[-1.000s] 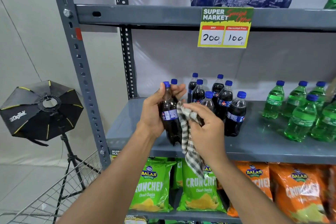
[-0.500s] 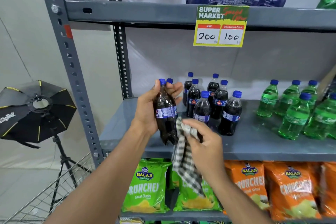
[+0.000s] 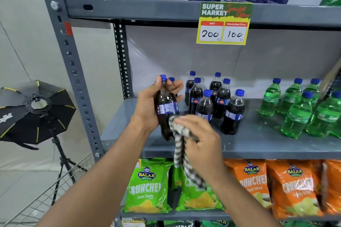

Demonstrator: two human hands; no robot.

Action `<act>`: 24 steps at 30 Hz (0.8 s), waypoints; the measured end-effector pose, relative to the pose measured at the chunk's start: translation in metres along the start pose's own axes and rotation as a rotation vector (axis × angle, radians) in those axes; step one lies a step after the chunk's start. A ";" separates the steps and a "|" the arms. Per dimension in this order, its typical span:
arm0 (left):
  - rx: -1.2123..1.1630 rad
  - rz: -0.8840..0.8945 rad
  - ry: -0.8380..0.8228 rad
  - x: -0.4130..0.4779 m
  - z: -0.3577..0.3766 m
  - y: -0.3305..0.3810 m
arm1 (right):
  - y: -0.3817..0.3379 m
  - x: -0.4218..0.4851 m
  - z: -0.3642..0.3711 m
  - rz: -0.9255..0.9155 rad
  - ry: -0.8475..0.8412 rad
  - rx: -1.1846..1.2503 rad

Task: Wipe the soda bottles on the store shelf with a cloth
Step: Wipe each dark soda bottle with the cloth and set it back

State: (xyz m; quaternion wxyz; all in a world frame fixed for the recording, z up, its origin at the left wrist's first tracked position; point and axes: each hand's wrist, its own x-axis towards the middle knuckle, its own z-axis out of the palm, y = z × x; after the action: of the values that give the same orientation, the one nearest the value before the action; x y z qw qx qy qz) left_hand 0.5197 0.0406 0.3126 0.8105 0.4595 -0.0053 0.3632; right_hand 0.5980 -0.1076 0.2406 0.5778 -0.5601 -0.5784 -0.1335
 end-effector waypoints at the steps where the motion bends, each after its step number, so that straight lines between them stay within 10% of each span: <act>1: 0.011 0.013 0.009 0.000 -0.003 0.002 | 0.002 -0.011 0.001 -0.002 -0.035 -0.017; 24: 0.785 0.050 0.055 0.025 -0.057 -0.029 | 0.038 -0.033 -0.068 0.320 0.095 -0.004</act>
State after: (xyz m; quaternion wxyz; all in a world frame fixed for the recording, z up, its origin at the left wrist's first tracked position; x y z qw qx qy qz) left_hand 0.5369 0.0888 0.2673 0.5638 0.7244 0.1444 0.3694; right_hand 0.6547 -0.1655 0.2153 0.6171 -0.6395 -0.4535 -0.0672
